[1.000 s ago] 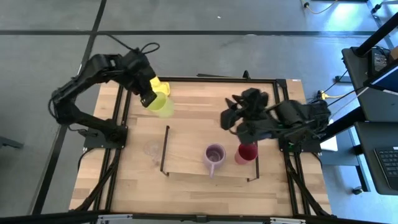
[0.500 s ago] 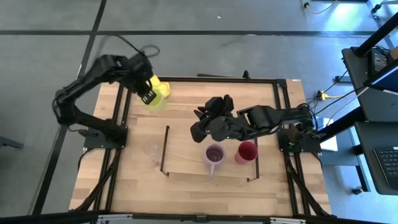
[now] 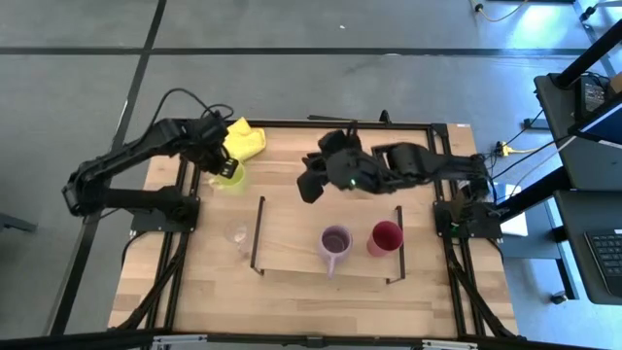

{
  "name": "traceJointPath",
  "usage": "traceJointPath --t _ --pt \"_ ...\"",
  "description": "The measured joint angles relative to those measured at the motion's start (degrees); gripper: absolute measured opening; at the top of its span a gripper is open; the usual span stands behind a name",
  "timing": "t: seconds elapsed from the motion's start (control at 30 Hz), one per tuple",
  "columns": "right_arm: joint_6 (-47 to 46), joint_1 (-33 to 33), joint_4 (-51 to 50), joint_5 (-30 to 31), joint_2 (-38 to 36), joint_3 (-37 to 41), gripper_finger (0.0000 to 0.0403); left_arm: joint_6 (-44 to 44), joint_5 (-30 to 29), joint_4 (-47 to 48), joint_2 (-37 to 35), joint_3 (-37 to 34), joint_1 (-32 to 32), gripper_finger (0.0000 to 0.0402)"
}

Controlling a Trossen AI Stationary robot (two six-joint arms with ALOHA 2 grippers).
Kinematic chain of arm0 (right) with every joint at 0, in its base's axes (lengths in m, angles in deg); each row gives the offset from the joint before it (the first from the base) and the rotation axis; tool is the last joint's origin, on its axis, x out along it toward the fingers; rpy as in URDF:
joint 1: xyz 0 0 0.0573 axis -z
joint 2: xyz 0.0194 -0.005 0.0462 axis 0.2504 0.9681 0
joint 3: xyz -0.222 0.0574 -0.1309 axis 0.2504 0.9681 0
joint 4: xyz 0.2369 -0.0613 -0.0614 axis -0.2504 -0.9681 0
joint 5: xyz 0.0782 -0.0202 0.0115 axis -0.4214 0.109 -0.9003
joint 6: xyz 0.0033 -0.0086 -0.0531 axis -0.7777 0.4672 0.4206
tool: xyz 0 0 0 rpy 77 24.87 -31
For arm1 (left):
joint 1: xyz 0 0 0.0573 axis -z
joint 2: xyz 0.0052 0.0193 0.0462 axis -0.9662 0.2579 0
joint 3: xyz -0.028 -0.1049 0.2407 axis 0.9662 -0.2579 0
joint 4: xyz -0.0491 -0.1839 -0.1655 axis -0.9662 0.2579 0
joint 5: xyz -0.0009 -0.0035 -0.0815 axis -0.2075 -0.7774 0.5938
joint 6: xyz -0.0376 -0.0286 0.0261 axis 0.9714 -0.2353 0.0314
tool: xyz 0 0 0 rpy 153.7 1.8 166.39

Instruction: Stack small to large cups/mugs on shelf

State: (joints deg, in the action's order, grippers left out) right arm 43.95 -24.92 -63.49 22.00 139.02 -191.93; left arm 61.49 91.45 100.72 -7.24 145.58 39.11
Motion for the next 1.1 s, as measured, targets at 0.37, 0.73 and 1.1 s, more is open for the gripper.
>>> traceJointPath --t 0.37,0.73,1.1 --pt "5.06 5.30 3.96 -9.67 0.02 0.02 0.0076 3.10 -3.04 -4.64 -1.36 -12.80 -0.52 0.0005" --pt "7.59 7.33 4.08 -14.23 0.02 0.02 0.0076 5.45 -4.81 -9.85 -1.38 -18.18 -1.22 0.0008" --pt "9.35 7.47 2.84 -14.22 0.02 0.02 0.0076 6.58 -6.13 -12.35 -1.64 -19.22 -0.35 0.0057"
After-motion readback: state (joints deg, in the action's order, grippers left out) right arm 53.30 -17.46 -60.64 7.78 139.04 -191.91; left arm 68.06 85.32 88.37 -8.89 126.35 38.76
